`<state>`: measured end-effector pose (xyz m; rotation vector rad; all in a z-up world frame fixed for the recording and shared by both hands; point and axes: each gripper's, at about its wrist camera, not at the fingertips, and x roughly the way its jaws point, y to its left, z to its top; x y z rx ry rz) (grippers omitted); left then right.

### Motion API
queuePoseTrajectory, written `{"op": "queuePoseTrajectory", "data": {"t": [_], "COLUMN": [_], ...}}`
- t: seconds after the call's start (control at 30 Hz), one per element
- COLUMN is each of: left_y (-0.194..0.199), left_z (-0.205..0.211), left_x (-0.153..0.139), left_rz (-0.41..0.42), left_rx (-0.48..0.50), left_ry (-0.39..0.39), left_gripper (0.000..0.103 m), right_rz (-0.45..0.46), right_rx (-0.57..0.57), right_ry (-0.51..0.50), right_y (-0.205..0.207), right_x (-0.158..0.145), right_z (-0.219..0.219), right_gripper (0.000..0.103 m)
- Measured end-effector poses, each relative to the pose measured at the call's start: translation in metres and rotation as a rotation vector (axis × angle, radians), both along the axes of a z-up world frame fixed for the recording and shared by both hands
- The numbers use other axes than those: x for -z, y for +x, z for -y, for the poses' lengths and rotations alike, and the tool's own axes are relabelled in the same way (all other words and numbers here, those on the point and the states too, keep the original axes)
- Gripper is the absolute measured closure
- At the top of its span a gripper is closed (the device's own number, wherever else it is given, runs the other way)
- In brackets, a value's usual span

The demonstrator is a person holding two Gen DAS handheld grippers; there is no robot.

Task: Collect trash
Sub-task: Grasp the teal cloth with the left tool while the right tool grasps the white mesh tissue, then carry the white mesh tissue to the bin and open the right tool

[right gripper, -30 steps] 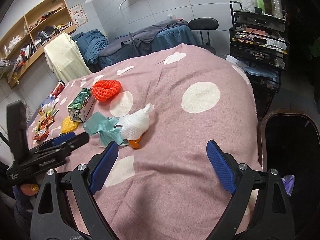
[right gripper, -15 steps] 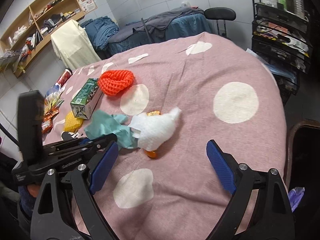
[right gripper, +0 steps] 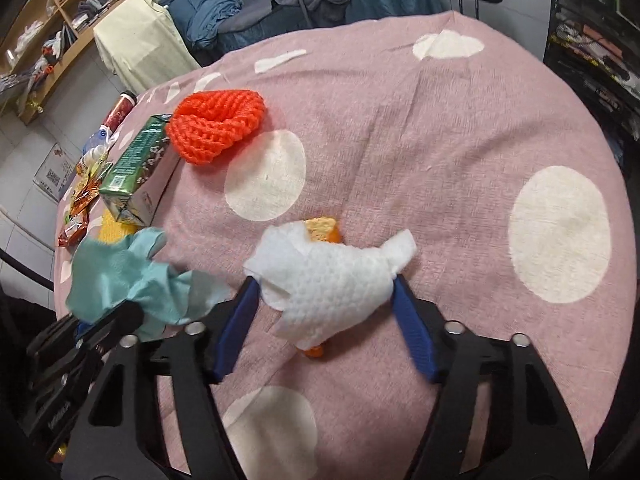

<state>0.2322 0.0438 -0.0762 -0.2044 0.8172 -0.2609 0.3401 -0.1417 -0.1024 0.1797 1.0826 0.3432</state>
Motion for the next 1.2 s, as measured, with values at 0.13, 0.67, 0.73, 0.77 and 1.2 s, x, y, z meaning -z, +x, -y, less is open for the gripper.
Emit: {"op": "queuePoseTrajectory", "data": {"t": [0.13,0.67,0.73,0.77,1.2], "left_y": [-0.002,-0.028,-0.033,-0.035,-0.061], "left_z": [0.001,0.011,0.017,0.02,0.068], "left_x": [0.0,-0.013,-0.017,-0.018,-0.031], "left_rz": [0.011,0.077,0.087,0.093,0.149], "left_rx": [0.0,-0.008,0.001,0.006,0.104], "left_ry": [-0.001,0.028,0.032,0.033,0.027], "left_gripper": [0.088,0.088,0.088,0.088,0.088], "right_rz": [0.011,0.199,0.235,0.244,0.324], "right_rx": [0.011,0.149,0.173,0.178,0.33], "right_ry": [0.025,0.044,0.031,0.029,-0.005], "right_y": [-0.002,-0.057,-0.073,-0.077,-0.151], "right_x": [-0.001,-0.042,-0.049,-0.051,-0.066], "right_z": [0.003,0.041,0.051,0.055,0.123], "right_gripper": [0.066,0.068,0.068,0.068,0.068]}}
